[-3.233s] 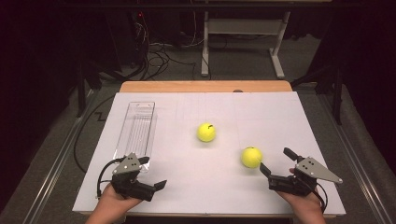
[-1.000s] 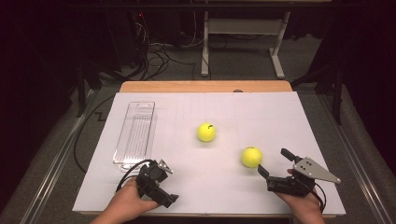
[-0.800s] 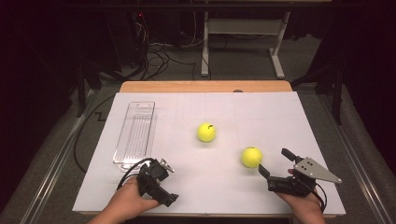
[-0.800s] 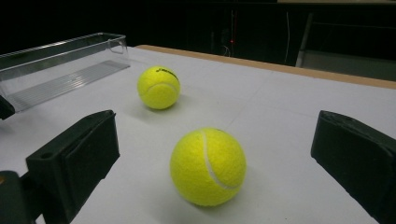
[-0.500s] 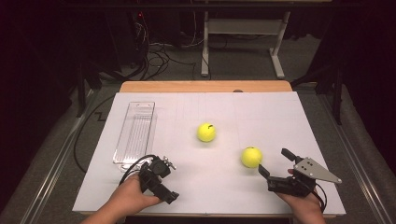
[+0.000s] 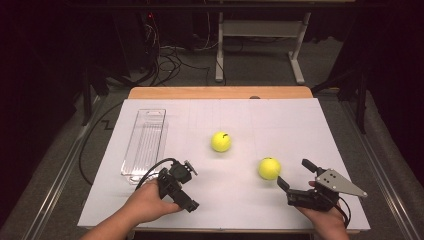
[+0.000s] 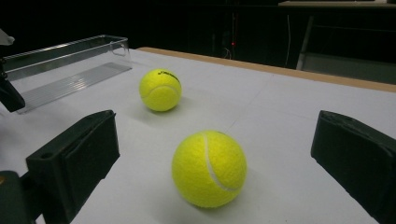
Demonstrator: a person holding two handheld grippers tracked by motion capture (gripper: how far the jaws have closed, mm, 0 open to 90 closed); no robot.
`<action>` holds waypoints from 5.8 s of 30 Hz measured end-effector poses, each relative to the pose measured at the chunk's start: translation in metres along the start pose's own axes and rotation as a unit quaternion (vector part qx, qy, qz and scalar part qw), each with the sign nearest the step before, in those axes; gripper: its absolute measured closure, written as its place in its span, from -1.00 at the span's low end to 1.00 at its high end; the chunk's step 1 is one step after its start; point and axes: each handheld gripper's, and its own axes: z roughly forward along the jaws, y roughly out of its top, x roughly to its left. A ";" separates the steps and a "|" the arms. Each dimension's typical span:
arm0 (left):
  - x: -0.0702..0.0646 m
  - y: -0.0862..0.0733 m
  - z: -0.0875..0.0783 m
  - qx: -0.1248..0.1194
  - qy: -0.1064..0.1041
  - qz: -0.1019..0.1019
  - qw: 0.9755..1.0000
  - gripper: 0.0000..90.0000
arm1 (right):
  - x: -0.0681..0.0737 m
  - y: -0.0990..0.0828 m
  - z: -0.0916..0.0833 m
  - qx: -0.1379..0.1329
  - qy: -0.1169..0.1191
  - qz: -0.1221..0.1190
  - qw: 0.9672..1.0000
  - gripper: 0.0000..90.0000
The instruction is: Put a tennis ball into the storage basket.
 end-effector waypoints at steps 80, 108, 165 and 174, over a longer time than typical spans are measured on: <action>0.048 0.146 0.021 -0.003 0.027 -0.078 0.997 -0.99 | -0.005 -0.001 0.000 -0.006 0.005 0.005 1.000 -0.97; 0.066 0.182 0.018 -0.020 0.042 -0.096 0.994 -0.88 | -0.004 -0.001 0.001 -0.006 0.009 0.005 1.000 -0.97; 0.060 0.180 0.019 -0.014 0.042 -0.091 0.995 -0.39 | -0.005 0.000 0.001 -0.008 0.009 0.002 1.000 -0.96; 0.054 0.170 0.006 -0.014 0.038 -0.089 0.995 -0.39 | -0.004 0.000 0.001 -0.008 0.007 0.001 1.000 -0.96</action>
